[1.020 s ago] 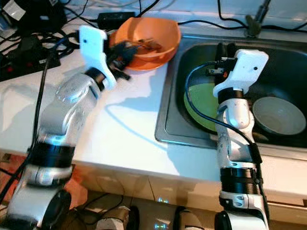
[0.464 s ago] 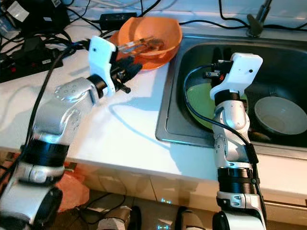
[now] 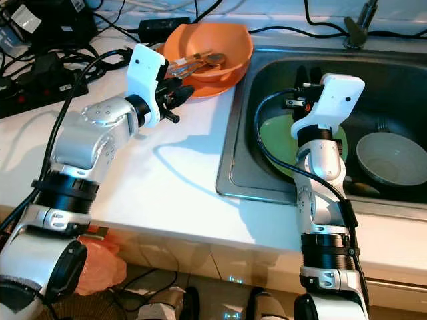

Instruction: Kitchen organization

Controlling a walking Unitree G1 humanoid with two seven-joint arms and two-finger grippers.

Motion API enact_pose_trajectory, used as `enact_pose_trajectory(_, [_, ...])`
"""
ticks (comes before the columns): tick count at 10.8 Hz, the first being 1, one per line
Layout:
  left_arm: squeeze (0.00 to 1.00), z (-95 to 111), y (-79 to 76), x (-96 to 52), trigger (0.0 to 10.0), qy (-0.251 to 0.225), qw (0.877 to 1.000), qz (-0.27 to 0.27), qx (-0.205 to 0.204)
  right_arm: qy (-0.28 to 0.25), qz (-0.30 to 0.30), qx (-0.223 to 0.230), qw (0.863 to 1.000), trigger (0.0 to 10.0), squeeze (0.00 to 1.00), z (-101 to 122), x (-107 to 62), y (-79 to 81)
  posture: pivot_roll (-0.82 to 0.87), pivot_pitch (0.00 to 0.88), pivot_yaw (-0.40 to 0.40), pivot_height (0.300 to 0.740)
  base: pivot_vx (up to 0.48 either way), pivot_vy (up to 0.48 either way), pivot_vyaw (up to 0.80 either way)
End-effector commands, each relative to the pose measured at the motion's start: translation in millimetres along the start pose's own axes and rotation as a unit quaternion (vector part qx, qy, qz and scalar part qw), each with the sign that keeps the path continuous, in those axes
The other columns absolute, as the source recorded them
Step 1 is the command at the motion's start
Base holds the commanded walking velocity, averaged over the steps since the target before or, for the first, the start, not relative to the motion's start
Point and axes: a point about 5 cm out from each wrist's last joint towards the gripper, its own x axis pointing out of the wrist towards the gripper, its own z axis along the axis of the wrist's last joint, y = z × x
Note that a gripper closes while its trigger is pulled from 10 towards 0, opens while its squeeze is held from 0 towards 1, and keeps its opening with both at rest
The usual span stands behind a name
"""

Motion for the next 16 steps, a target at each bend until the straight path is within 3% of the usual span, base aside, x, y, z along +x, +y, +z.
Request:
enact_pose_trajectory(1, [0.00, -0.8, 4.2, 4.1, 10.0, 0.008, 1.000, 0.017, -0.001, -0.006, 0.003, 0.006, 1.000, 10.0, 0.00, 2.3, 1.0, 3.6, 0.10, 0.162, 0.110, 0.740, 0.000, 0.000, 0.00])
enact_pose_trajectory(4, [0.00, 1.1, 4.8, 18.6, 10.0, 0.006, 0.999, 0.029, -0.028, -0.007, 0.004, 0.009, 1.000, 10.0, 0.00, 2.4, 0.8, 5.6, 0.09, 0.160, 0.117, 0.740, 0.000, 0.000, 0.00])
enact_pose_trajectory(10, [0.00, 12.4, -8.4, 44.4, 10.0, 0.005, 0.999, 0.033, -0.028, -0.008, 0.005, 0.011, 1.000, 10.0, 0.00, 2.8, -1.9, 8.0, 0.07, 0.151, 0.130, 0.740, 0.000, 0.000, 0.00])
enact_pose_trajectory(13, [0.00, 11.7, -5.9, 48.1, 10.0, 0.022, 0.997, 0.055, -0.039, -0.007, 0.003, 0.011, 1.000, 10.0, 0.00, 3.1, -3.7, 8.3, 0.07, 0.163, 0.133, 0.740, 0.000, 0.000, 0.00])
enact_pose_trajectory(16, [0.00, 15.1, 0.0, 47.7, 10.0, 0.025, 0.996, 0.075, -0.035, -0.003, 0.055, 0.023, 0.998, 10.0, 0.00, 6.0, -3.5, 18.5, 0.07, 0.173, 0.133, 0.740, 0.000, 0.000, 0.00])
